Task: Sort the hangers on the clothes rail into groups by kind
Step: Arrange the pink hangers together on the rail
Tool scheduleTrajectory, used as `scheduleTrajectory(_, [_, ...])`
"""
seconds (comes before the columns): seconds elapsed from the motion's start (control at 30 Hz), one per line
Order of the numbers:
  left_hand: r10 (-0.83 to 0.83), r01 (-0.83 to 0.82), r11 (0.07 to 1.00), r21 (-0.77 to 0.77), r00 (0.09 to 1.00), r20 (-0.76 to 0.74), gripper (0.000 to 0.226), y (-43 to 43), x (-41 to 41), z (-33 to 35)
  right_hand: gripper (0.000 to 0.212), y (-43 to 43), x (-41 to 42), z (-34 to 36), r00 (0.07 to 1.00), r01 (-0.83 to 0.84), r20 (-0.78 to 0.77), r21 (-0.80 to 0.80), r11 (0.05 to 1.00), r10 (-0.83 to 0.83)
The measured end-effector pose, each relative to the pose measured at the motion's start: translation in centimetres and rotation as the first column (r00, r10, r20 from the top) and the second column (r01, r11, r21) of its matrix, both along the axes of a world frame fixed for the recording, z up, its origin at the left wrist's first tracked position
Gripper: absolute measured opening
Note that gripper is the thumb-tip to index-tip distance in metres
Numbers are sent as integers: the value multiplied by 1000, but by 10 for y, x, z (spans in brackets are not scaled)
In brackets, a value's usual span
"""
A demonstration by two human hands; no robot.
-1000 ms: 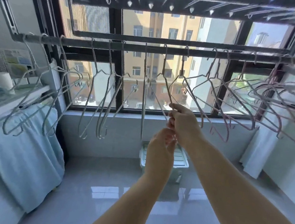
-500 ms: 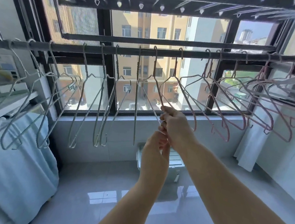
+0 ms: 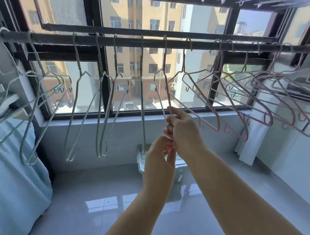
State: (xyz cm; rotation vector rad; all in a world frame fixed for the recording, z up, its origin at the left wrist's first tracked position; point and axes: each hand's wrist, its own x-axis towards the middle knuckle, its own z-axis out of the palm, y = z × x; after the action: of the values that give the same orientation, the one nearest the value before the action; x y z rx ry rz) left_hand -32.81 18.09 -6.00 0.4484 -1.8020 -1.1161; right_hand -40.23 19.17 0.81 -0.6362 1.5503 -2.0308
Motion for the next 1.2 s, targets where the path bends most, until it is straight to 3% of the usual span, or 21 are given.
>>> scheduleTrajectory(0.27, [-20, 20, 1000, 3, 999, -38, 22, 3, -4, -7, 27, 10, 2, 3, 999, -36, 34, -2, 999, 36])
scheduleTrajectory(0.33, [-4, 4, 1000, 15, 999, -40, 22, 5, -4, -8, 21, 13, 4, 8, 994, -32, -99, 146, 989, 47])
scheduleTrajectory(0.37, [2, -1, 1000, 27, 999, -36, 18, 6, -5, -9, 23, 17, 5, 12, 965, 15, -255, 282, 959, 60])
scheduleTrajectory(0.43, [24, -23, 997, 73, 1000, -15, 18, 9, -7, -13, 36, 27, 5, 19, 784, 217, -609, 458, 862, 126])
scheduleTrajectory(0.47, [38, -37, 993, 116, 999, -6, 23, 11, -10, -16, 44, 35, 5, 24, 678, 314, -725, 438, 842, 124])
scheduleTrajectory(0.53, [37, -41, 972, 231, 999, 19, 25, 17, -15, -20, 47, 52, -1, 40, 521, 395, -854, 253, 883, 11])
scheduleTrajectory(0.6, [-34, 15, 940, 340, 998, 50, 16, 28, -25, -22, 40, 68, -21, 52, 466, 410, -880, 123, 904, -92])
scheduleTrajectory(0.67, [-121, 79, 905, 418, 990, 75, 15, 44, -39, -21, 39, 77, -47, 57, 537, 400, -840, 168, 901, -81])
scheduleTrajectory(0.8, [-217, 179, 876, 448, 975, 34, 38, 73, -68, -6, 42, 83, -84, 46, 764, 260, -640, 421, 869, 82])
scheduleTrajectory(0.87, [-255, 215, 889, 404, 966, 47, 46, 82, -80, 4, 41, 83, -94, 39, 881, 81, -456, 405, 911, 124])
scheduleTrajectory(0.93, [-231, 190, 905, 380, 971, 63, 44, 87, -89, 9, 32, 84, -96, 38, 959, -105, -227, 272, 957, 170])
scheduleTrajectory(1.03, [-140, 112, 932, 346, 989, 58, 38, 88, -96, 14, 19, 83, -94, 38, 977, -177, -97, 107, 978, 188])
scheduleTrajectory(1.2, [-81, 76, 930, 360, 997, -2, 54, 81, -94, 22, 20, 72, -92, 51, 975, -65, -212, 18, 998, 67])
